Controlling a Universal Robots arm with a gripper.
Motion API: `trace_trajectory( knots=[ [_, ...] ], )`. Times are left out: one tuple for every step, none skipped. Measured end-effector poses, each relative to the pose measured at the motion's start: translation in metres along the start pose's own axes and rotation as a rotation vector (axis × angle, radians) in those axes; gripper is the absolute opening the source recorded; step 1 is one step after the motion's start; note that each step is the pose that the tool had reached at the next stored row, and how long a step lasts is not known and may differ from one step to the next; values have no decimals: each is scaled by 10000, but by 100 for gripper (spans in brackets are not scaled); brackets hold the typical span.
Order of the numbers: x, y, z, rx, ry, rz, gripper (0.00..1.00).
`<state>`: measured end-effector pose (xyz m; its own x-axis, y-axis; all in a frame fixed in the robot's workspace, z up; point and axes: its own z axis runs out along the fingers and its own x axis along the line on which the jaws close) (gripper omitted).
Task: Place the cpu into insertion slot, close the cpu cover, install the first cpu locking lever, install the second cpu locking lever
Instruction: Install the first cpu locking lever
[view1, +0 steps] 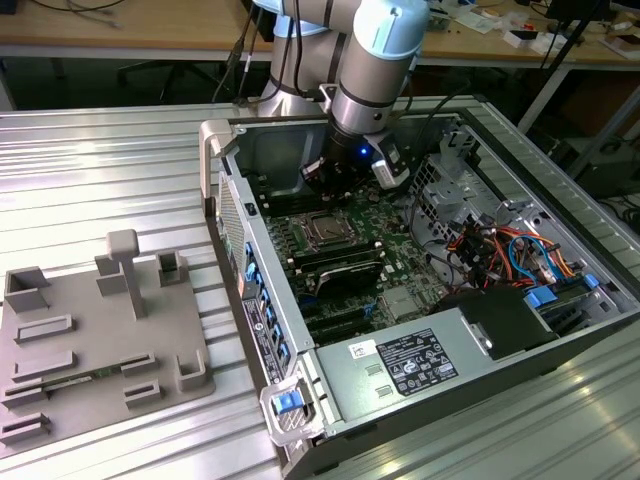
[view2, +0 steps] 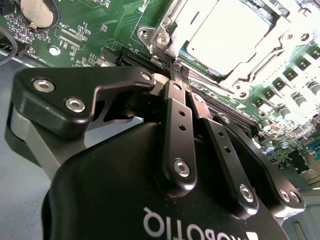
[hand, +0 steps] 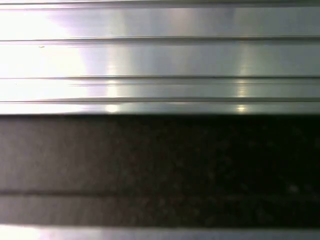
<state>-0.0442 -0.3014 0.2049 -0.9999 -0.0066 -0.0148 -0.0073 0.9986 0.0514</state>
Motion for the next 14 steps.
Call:
trace_trajectory(
  knots=[
    [0,0,0,0,0,-1,11],
    [5,0,0,-1,0,-1,11],
    [11,0,0,-1,0,0,11],
    [11,0,0,-1,0,-1,11],
    [11,0,0,0,0,0,11],
    [11,0,-5,0,0,0,11],
    [11,1,-7,-3,-1,0,11],
    [11,1,-9,-2,0,0,11],
    [11,1,-9,-2,-1,0,11],
    [11,1,-9,-3,-2,0,11],
    [10,1,-10,-2,-1,-1,11],
    [11,1,-10,-2,-1,-1,11],
    [11,-8,-12,0,0,0,11],
    [11,-17,-12,-1,1,0,11]
  ],
)
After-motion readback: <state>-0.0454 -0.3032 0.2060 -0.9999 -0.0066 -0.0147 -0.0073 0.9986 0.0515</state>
